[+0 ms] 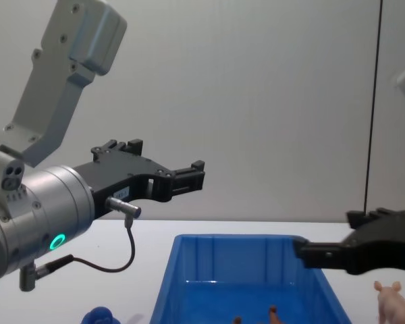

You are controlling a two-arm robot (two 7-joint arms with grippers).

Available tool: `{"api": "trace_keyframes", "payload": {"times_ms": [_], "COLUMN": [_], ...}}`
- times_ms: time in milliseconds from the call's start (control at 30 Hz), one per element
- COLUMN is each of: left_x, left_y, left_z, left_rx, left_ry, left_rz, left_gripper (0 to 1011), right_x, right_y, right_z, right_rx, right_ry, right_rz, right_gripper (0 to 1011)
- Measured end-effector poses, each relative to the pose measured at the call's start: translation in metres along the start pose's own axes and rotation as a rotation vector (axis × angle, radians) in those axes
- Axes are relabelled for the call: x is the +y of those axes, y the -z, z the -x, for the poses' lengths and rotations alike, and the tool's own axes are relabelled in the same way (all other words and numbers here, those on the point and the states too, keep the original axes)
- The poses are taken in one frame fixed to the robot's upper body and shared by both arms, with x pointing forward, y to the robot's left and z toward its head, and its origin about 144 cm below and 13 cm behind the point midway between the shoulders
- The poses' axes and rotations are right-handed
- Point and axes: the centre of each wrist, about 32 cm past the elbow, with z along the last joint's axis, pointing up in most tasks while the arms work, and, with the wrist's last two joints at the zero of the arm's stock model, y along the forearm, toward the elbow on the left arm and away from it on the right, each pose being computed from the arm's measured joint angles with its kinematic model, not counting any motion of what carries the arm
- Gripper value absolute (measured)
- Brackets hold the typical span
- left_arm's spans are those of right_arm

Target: Pick up the two dolls from the table and place them into the box.

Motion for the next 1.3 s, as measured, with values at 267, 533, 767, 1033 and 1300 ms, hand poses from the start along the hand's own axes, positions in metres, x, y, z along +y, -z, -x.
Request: {"api": "trace_keyframes", "payload": {"times_ms": [267,533,767,1033,1300], "left_x": [0.000,0.000,0.000,0.000,0.000], "left_y": [0.000,0.000,0.000,0.000,0.000], "left_z": [0.000,0.000,0.000,0.000,0.000], "left_rx": [0.000,0.000,0.000,0.000,0.000], "left_ry": [0.000,0.000,0.000,0.000,0.000], "left_rz": [0.000,0.000,0.000,0.000,0.000], "left_gripper": [1002,1001,1001,1002,1002], "right_x": [-0.014,-0.023,-0.028,-0.028,-0.022], "right_y": [0.013,0.025,0.037,0.048,0.058], "right_z": [-0.015,-0.022,-0.026,-0.028,-0.027], "right_rx": [0.012,0.014,0.021,0.034,0.051], "right_ry": [0.034,0.063,0.093,0.109,0.116], "right_rz": [0.038,0.079,0.127,0.179,0.227], "right_gripper": [1001,1001,1001,1001,965]}}
